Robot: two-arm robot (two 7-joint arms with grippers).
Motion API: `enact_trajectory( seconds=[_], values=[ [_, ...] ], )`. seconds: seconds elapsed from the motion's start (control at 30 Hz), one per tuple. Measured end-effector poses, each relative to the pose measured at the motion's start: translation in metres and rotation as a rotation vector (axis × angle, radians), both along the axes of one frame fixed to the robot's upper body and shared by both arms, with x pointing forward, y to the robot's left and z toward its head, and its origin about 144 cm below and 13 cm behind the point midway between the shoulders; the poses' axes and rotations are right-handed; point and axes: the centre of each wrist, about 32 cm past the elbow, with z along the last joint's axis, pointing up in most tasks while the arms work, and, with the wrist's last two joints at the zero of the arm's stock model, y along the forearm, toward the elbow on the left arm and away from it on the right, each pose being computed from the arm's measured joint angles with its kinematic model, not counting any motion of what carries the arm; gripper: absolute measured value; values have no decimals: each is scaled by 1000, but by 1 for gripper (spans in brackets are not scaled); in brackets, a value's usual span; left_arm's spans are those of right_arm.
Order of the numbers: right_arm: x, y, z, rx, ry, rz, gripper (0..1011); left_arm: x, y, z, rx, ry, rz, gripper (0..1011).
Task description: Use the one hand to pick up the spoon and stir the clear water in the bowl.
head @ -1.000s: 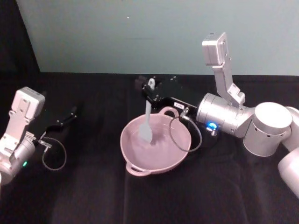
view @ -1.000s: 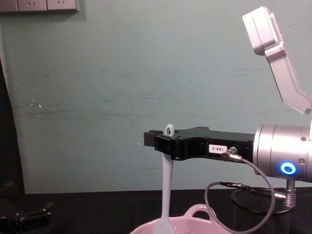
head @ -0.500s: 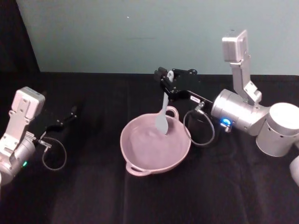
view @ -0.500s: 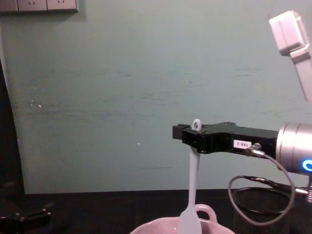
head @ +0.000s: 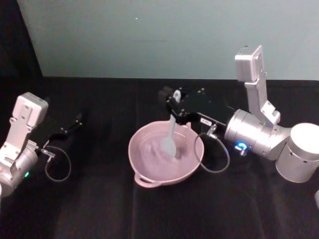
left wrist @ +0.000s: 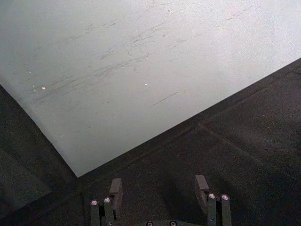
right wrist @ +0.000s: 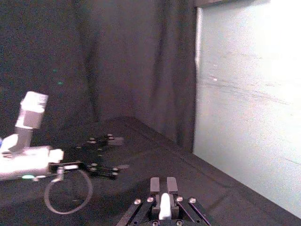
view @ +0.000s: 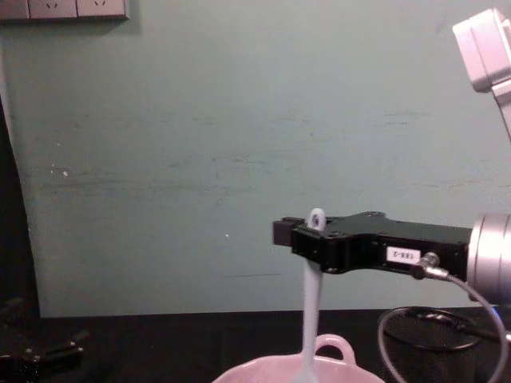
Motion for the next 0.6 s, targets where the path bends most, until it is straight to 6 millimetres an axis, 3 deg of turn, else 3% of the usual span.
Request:
enact_trajectory(
  seconds=[0.23,0.6],
  values=[
    [-7,17,0,14,-1,54,106,0,0,0,0,0,0,1011],
    [10,28,-7,44,14,31,105,0,0,0,0,0,0,1011]
  ],
)
